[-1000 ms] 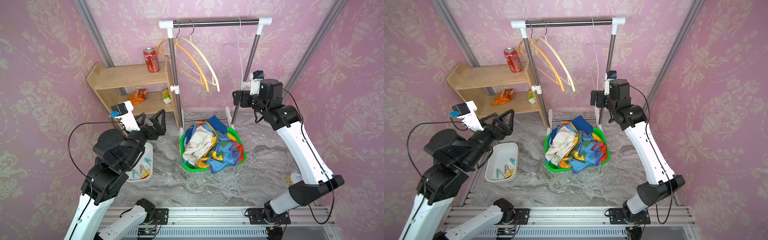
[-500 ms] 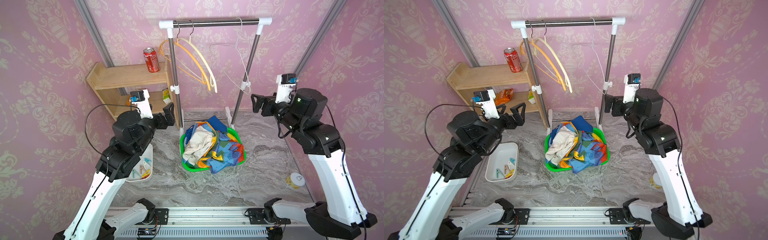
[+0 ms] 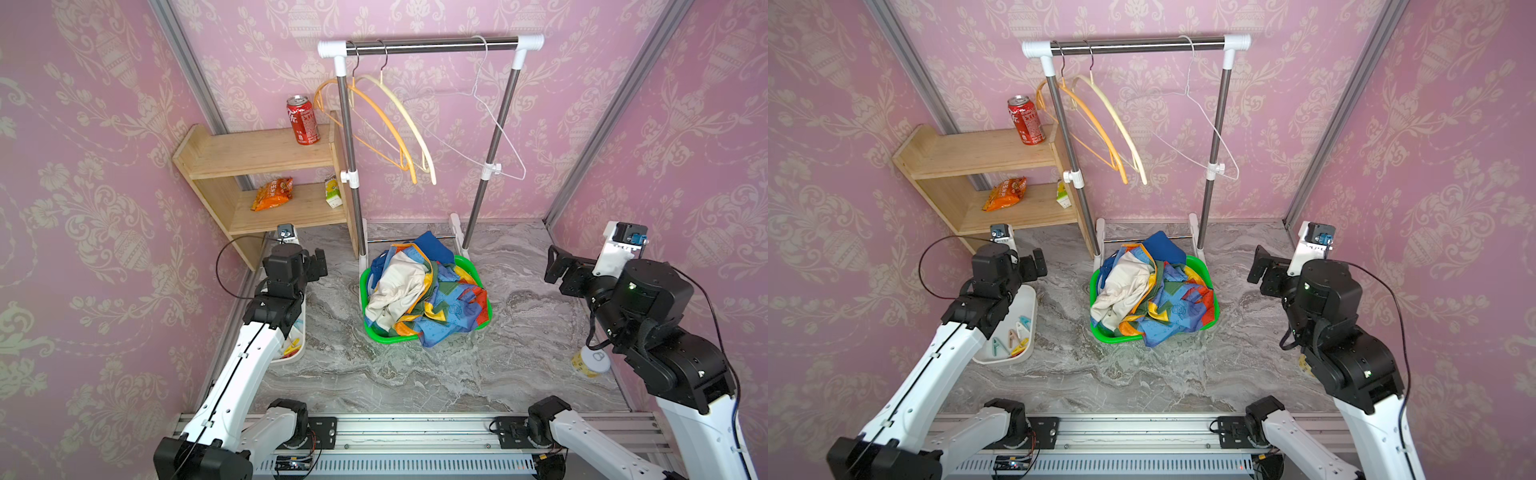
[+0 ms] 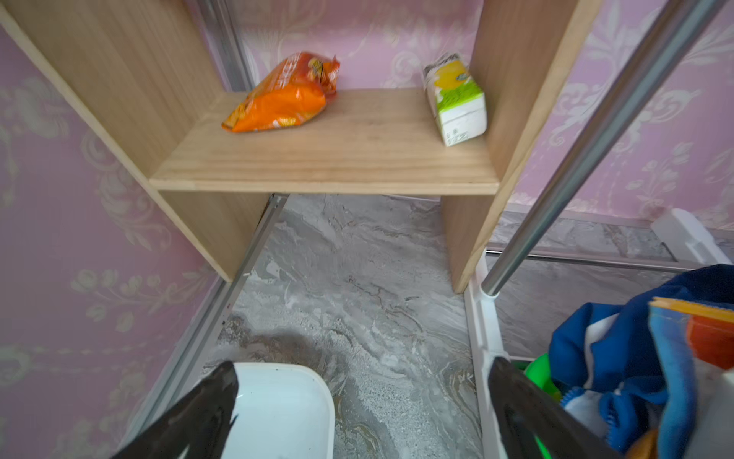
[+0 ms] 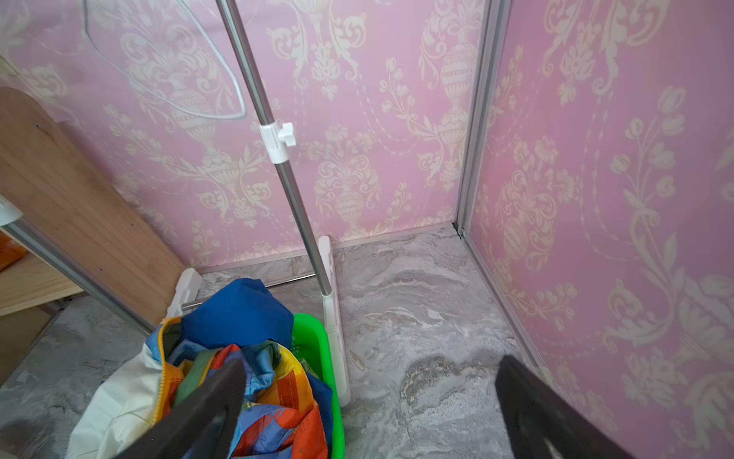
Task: Remove the clothespins securing jackets to the hanger
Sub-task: Reset both arms
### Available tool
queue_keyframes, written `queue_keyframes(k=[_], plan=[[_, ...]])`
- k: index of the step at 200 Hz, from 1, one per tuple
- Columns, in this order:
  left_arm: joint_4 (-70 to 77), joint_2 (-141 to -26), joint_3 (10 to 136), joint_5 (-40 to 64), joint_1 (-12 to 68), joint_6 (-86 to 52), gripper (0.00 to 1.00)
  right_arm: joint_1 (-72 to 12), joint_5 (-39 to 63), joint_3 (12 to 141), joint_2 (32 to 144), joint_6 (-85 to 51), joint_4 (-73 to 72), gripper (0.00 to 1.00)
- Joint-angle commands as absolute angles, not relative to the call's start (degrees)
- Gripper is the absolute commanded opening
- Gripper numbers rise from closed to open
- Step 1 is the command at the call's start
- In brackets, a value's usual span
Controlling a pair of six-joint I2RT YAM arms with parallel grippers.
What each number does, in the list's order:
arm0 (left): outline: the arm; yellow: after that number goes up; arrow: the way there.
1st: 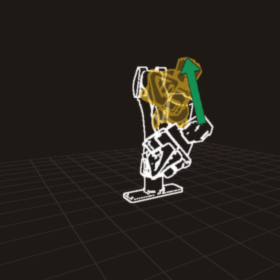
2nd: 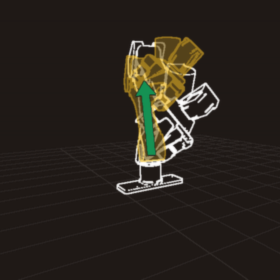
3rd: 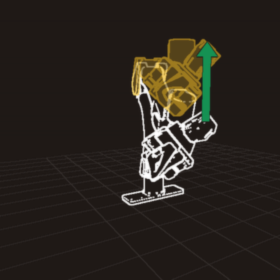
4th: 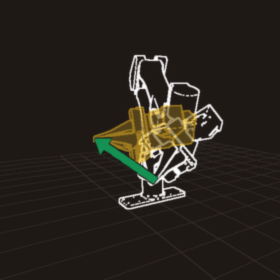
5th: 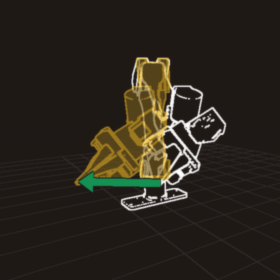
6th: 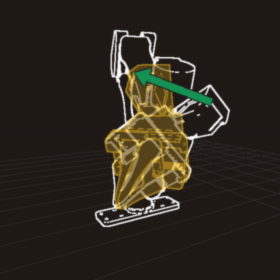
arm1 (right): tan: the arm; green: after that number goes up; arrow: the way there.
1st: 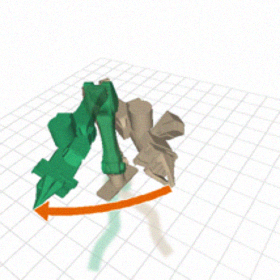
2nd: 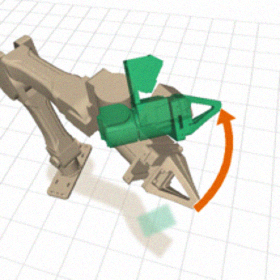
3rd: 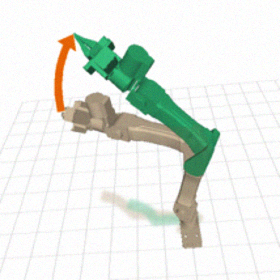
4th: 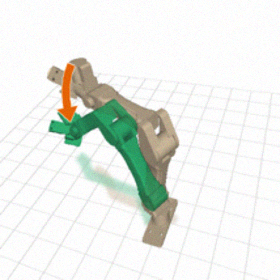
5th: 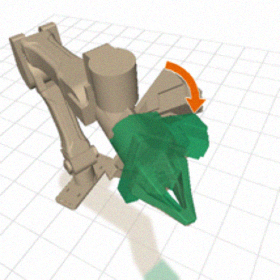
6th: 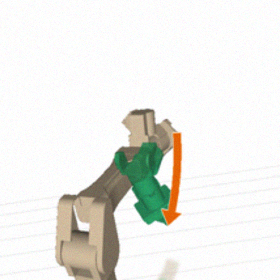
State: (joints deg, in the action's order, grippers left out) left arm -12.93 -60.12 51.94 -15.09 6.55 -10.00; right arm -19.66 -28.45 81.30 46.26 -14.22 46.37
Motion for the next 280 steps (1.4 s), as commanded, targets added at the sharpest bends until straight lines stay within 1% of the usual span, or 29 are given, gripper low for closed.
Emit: queue_keyframes(k=[1,30,38,49,73,103,114,121,145,154,206,245,259,280], plan=[[4.5,-59.5,43.4,-10.1,3.9,-11.9,0.99,-19.9,-32.9,80.6,44.6,-17.4,48.3,1.00],[32.0,-64.2,28.8,-6.0,3.7,-5.2,0.99,-19.9,-33.8,80.3,45.2,-18.4,49.8,1.00],[36.1,-65.7,26.6,-6.5,3.7,-4.3,0.99,-19.9,-33.9,79.9,45.4,-19.1,50.1,1.00],[36.5,-67.8,25.8,-8.5,3.4,-3.5,0.99,-19.9,-33.9,79.4,45.8,-20.1,50.5,1.00],[37.8,-71.7,24.5,-7.5,3.1,-0.4,0.99,-19.9,-35.0,78.9,46.8,-22.0,51.2,1.00],[46.3,-78.6,22.1,-11.3,2.9,2.7,0.99,-19.9,-37.0,78.6,47.2,-22.9,50.0,1.00],[40.8,-77.8,23.1,-11.8,2.5,1.7,0.99,-19.9,-37.9,78.2,47.3,-23.3,50.1,1.00],[40.6,-77.2,22.6,-10.9,2.1,1.3,0.99,-19.9,-38.3,77.9,47.2,-23.8,50.6,1.00],[48.5,-81.1,18.3,-8.5,1.8,1.6,0.99,-19.9,-40.9,74.5,46.5,-25.7,51.3,1.00],[55.5,-84.0,16.5,-8.1,1.8,1.5,0.99,-19.9,-42.1,73.2,46.1,-26.8,51.4,1.00],[65.8,-94.4,16.9,-7.3,1.8,2.4,0.99,-19.9,-43.4,70.7,45.7,-28.8,51.0,1.00],[57.8,-93.7,20.4,-10.8,0.4,-1.0,0.99,-19.8,-46.6,69.3,47.0,-29.3,51.0,1.00],[57.5,-93.6,20.6,-9.7,-0.5,-1.8,0.99,-19.9,-47.4,67.9,47.7,-28.8,49.6,1.00],[57.5,-93.7,20.4,-9.7,-0.6,-1.8,0.99,-19.8,-48.7,62.1,48.8,-28.2,45.9,1.00]])
